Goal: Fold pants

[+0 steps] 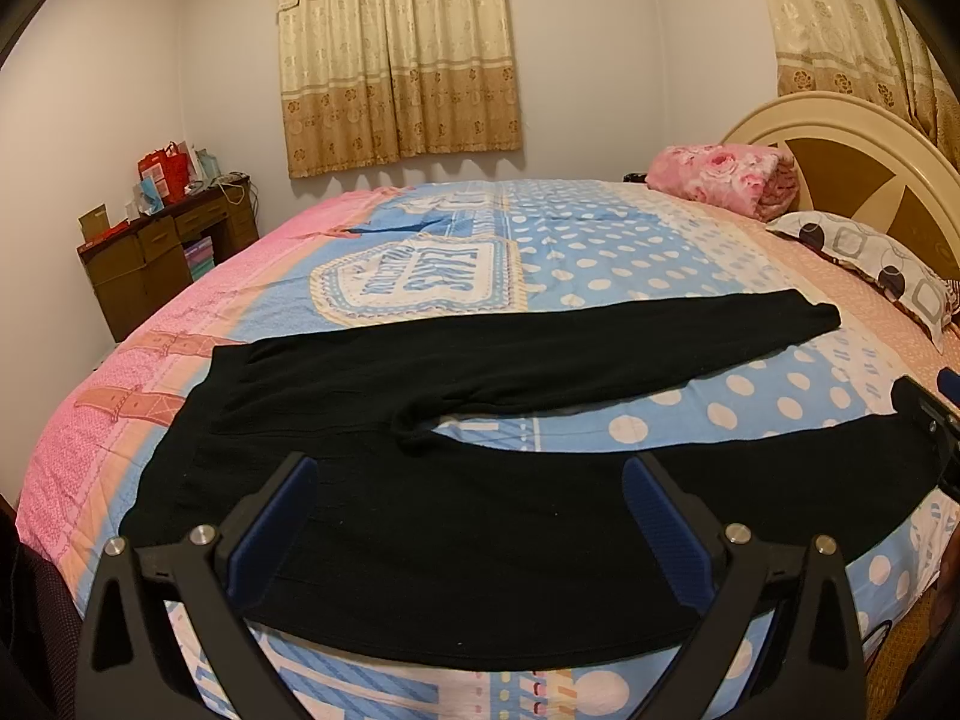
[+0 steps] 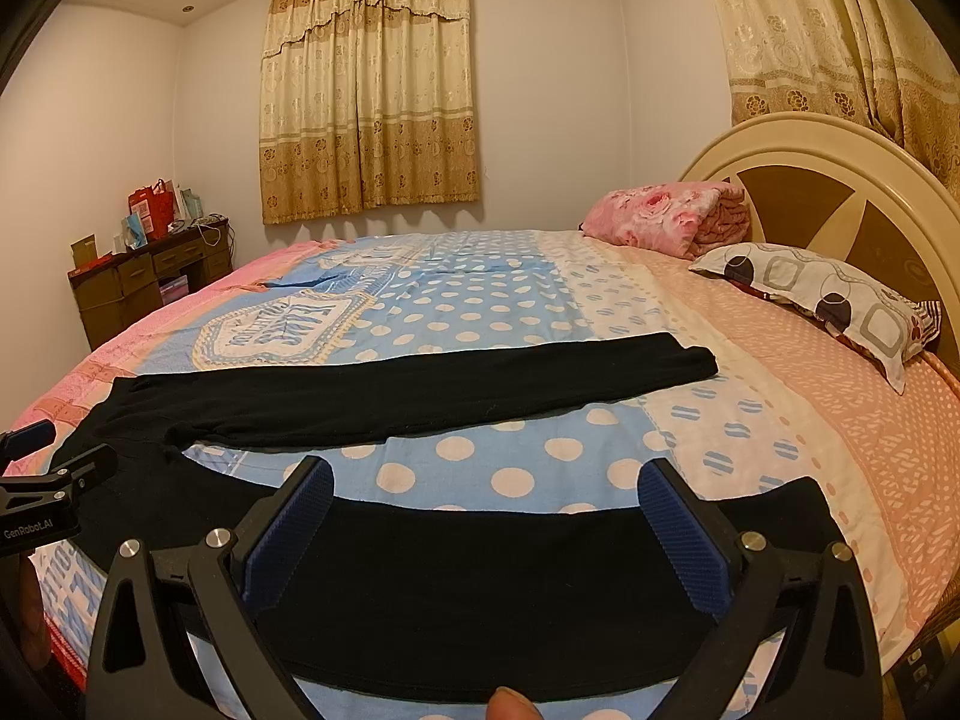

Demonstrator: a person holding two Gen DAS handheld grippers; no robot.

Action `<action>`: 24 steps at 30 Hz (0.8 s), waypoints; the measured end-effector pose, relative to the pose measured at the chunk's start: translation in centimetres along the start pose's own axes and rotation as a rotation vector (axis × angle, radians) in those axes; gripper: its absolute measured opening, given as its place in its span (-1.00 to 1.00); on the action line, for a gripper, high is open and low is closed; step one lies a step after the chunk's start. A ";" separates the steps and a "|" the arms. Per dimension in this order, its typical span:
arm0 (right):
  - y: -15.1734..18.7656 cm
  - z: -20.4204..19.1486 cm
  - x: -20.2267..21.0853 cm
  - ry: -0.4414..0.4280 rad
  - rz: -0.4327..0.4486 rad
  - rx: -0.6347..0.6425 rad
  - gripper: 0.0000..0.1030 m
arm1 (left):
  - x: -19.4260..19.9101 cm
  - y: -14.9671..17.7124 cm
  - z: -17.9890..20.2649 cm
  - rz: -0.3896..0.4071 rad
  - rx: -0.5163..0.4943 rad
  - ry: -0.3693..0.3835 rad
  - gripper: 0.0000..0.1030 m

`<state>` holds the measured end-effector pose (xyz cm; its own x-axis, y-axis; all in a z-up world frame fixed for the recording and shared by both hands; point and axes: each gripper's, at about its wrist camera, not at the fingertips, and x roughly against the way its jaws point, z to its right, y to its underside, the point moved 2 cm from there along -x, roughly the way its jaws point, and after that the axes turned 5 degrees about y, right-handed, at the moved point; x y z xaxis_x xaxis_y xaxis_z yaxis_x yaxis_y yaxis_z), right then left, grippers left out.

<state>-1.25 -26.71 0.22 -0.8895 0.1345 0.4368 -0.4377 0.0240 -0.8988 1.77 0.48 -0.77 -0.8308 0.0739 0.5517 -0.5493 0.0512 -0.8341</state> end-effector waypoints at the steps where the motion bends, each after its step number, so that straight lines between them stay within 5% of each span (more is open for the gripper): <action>1: 0.0 0.0 0.0 0.000 0.000 0.000 0.98 | 0.0 0.0 0.0 0.000 0.000 0.001 1.00; 24: 0.1 0.0 -0.2 -0.001 -0.003 0.000 0.98 | -0.2 0.1 -0.3 0.003 -0.003 0.000 1.00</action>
<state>-1.17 -26.74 0.04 -0.8884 0.1339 0.4392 -0.4401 0.0239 -0.8976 1.88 0.76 -0.97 -0.8327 0.0737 0.5488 -0.5462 0.0535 -0.8359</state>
